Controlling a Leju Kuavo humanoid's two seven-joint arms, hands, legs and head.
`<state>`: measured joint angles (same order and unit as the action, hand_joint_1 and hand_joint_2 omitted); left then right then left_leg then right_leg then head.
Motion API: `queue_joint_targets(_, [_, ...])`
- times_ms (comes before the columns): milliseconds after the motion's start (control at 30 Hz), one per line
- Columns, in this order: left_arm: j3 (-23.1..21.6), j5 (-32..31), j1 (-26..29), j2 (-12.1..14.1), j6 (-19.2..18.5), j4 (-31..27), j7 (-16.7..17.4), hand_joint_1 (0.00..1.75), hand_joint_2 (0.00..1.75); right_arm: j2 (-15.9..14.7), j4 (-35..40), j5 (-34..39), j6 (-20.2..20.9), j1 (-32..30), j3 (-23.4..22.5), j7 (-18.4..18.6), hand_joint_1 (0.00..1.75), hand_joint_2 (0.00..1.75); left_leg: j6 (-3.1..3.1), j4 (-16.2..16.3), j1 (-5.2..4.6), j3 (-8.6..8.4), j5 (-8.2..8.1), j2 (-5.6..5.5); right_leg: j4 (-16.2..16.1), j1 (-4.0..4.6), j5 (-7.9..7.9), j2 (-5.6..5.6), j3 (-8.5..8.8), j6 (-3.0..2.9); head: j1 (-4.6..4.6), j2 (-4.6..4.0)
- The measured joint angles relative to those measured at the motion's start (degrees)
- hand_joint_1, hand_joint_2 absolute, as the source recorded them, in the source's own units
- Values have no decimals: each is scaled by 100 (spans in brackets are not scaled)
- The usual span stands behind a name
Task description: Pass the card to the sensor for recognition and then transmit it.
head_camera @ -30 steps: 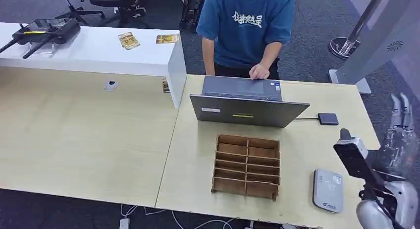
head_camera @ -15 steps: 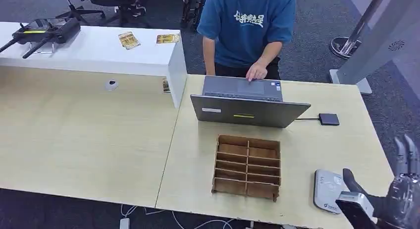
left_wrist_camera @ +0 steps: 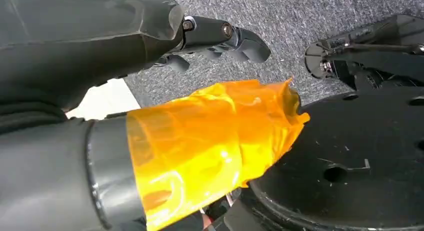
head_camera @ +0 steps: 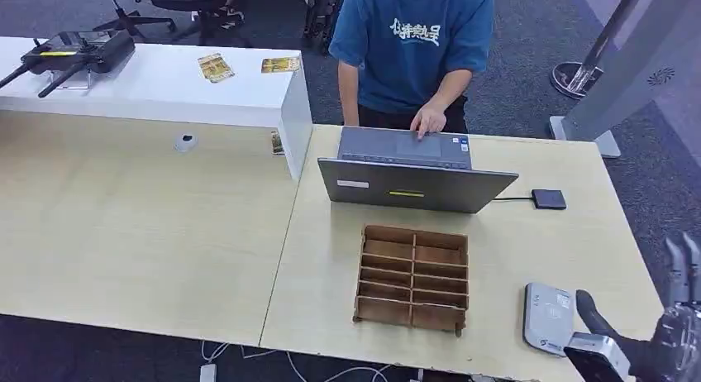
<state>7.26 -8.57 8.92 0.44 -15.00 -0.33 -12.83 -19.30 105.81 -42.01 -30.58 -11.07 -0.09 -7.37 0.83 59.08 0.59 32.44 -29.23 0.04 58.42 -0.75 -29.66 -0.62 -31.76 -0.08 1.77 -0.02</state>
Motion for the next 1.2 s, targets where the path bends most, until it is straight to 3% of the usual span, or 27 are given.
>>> queue_joint_targets(367, [0,98,2,-17,2,0,-2,0,0,11,54,-129,-87,-147,-2,-65,0,175,0,0,0,0,0,-2,0,0,-1,-5,1,0,-2,0])
queue_joint_targets(567, [0,306,34,-96,74,0,-17,0,0,287,94,-470,-433,-604,177,-8,0,175,2,-2,1,2,-3,-1,0,1,-2,-1,-1,-1,0,0])
queue_joint_targets(767, [-18,579,39,-164,83,0,-20,0,0,393,-24,-969,-702,-800,882,492,0,175,2,-2,2,1,-3,0,0,2,-3,0,2,-1,-2,0])
queue_joint_targets(833, [-37,665,41,-177,74,0,-20,0,0,391,-193,-1139,-800,-805,1450,827,0,175,2,-2,3,-1,-3,1,0,3,-3,1,2,-2,-2,0])
queue_joint_targets(933, [-70,719,51,-177,59,0,-20,0,0,387,-350,-1233,-861,-790,2049,1047,0,175,3,-2,4,-1,-2,1,1,3,-3,-1,3,-2,-2,0])
queue_joint_targets(1167, [-72,723,54,-177,59,0,-20,0,0,382,-376,-1233,-874,-780,2114,1087,0,175,3,-2,5,-1,-2,1,1,4,-3,-1,3,-2,-2,0])
queue_joint_targets(1200, [-96,739,61,-177,57,0,-20,0,0,358,-477,-1233,-885,-738,2352,1195,0,175,3,-2,4,-2,-2,2,1,4,-3,2,3,-2,0,0])
